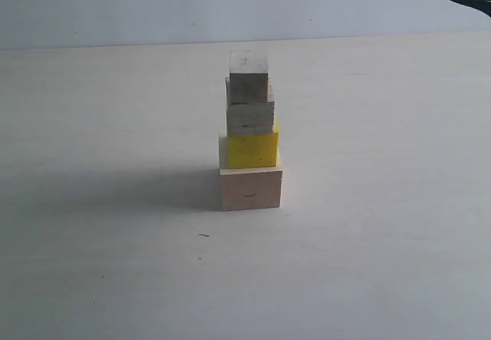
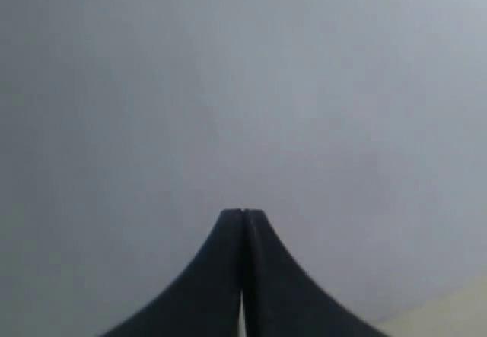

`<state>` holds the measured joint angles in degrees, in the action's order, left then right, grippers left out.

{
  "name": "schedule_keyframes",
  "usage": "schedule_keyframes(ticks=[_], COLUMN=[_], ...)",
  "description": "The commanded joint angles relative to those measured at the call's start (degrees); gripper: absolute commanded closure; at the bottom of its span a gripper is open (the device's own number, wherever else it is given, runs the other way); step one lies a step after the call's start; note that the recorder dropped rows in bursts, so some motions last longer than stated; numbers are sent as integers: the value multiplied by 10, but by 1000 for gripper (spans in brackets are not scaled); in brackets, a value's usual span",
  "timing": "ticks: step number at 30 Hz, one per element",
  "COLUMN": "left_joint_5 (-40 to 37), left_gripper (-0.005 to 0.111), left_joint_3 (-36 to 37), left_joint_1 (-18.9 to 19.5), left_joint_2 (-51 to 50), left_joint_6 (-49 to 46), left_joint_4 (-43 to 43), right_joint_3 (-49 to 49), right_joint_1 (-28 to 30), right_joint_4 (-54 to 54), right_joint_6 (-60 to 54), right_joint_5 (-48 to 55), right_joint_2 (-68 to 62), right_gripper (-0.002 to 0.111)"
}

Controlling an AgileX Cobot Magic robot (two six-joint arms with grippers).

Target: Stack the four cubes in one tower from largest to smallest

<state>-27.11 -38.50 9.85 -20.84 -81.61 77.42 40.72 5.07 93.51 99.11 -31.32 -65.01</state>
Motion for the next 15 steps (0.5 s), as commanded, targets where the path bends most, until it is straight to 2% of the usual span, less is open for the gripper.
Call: schedule_keyframes(ticks=[1,3,8,15], left_joint_5=[111,136,122,102], left_gripper=[107,107,107,107], left_joint_3=[37,64,129,146], left_joint_1=[25,27,27,27], left_joint_2=[5,1,4,34], left_joint_6=[85,118,159,158], left_joint_4=[-26,-26,-25,-24], right_joint_3=[-1,-1,-1,-1], right_joint_1=[2,2,2,2], right_joint_4=[0,0,0,0], right_joint_6=[-6,-6,-6,-6], right_joint_5=[-2,-2,-2,-2], right_joint_2=[3,3,3,3], right_gripper=[108,108,108,108])
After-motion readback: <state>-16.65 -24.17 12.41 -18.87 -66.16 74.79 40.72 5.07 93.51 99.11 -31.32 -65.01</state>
